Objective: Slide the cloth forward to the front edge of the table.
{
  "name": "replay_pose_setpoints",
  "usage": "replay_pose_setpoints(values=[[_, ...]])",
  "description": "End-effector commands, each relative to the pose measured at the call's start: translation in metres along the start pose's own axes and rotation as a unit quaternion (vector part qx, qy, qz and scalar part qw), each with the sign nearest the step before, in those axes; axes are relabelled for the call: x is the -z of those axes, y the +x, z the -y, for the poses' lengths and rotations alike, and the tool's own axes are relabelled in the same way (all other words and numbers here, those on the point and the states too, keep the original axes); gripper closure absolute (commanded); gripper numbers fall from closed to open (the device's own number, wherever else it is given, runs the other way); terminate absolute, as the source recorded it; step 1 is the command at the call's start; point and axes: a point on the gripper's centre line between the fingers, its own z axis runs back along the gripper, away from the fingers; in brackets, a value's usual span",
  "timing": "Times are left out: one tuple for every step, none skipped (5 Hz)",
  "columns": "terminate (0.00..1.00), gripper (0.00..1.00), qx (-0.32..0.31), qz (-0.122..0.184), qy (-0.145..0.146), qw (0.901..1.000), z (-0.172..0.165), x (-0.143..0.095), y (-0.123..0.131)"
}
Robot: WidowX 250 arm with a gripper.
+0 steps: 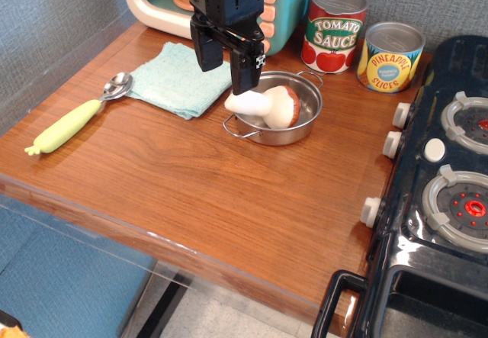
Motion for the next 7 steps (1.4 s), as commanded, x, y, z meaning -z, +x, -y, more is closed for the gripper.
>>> replay_pose_setpoints(values=[[0.0,0.0,0.0,0.0,0.0,1.0,0.0,0.0,0.0],[0.0,0.0,-0.017,-0.003,0.0,0.9999,-0.008,0.002,0.001],[0.0,0.0,-0.037,0.002,0.001,0.9993,-0.018,0.0,0.003],[0.0,0.0,-0.083,0.002,0.001,0.9966,-0.048,0.003,0.006],[0.0,0.0,-0.129,-0.005,0.015,0.9915,-0.082,0.01,0.007],[0.0,0.0,-0.148,-0.01,0.031,0.9884,-0.106,0.018,0.006],[0.0,0.0,-0.15,-0.007,0.027,0.9883,-0.119,0.02,0.004]])
